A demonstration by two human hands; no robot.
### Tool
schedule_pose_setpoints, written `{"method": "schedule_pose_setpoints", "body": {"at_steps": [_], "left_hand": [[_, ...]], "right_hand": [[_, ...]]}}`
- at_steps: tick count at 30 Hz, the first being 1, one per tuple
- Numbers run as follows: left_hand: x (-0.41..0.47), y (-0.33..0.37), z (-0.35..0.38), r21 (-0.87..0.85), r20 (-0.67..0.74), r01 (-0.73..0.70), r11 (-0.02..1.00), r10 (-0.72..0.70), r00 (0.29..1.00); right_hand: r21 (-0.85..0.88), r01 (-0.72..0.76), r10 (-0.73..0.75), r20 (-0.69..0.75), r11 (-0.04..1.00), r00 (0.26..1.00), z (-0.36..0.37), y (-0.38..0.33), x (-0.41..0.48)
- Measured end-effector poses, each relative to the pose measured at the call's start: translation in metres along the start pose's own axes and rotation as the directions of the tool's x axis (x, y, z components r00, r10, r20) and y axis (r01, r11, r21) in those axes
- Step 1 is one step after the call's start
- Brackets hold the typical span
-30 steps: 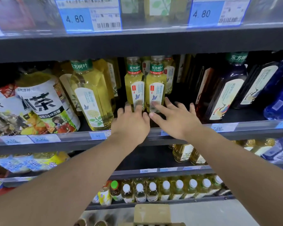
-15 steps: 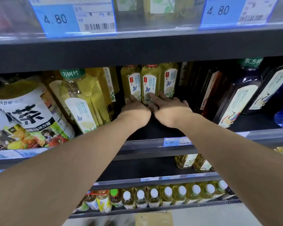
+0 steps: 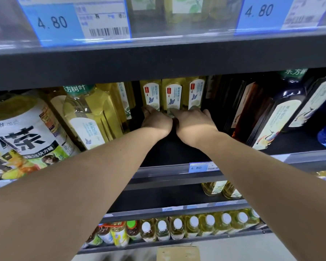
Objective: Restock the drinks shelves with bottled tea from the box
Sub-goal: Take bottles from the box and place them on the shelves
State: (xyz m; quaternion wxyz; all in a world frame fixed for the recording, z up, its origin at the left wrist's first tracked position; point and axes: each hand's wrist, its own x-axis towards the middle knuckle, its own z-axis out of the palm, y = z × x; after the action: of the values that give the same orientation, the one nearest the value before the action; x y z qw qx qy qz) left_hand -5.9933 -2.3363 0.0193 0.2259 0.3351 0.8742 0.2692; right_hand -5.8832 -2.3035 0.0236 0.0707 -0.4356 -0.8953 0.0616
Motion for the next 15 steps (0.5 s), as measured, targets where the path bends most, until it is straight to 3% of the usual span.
{"method": "schedule_pose_setpoints", "body": {"at_steps": [6, 10, 12, 15], "left_hand": [[0.001, -0.005, -0.002, 0.080, 0.011, -0.022, 0.997, 0.021, 1.000], [-0.006, -0.004, -0.008, 0.079, 0.036, -0.050, 0.996, 0.047, 0.998], [-0.016, -0.003, -0.012, 0.066, 0.076, -0.099, 0.993, 0.094, 0.993], [-0.044, -0.009, -0.017, 0.026, 0.094, -0.223, 0.975, 0.219, 0.971]], "right_hand": [[0.064, -0.127, 0.123, 0.063, 0.990, 0.990, -0.008, 0.009, 0.018], [0.093, -0.107, 0.104, 0.039, 0.990, 0.994, -0.012, 0.006, 0.014], [0.097, -0.076, 0.082, -0.058, 0.992, 0.995, -0.010, 0.001, 0.000], [0.166, -0.001, 0.055, -0.320, 0.986, 0.946, -0.009, -0.004, -0.037]]}}
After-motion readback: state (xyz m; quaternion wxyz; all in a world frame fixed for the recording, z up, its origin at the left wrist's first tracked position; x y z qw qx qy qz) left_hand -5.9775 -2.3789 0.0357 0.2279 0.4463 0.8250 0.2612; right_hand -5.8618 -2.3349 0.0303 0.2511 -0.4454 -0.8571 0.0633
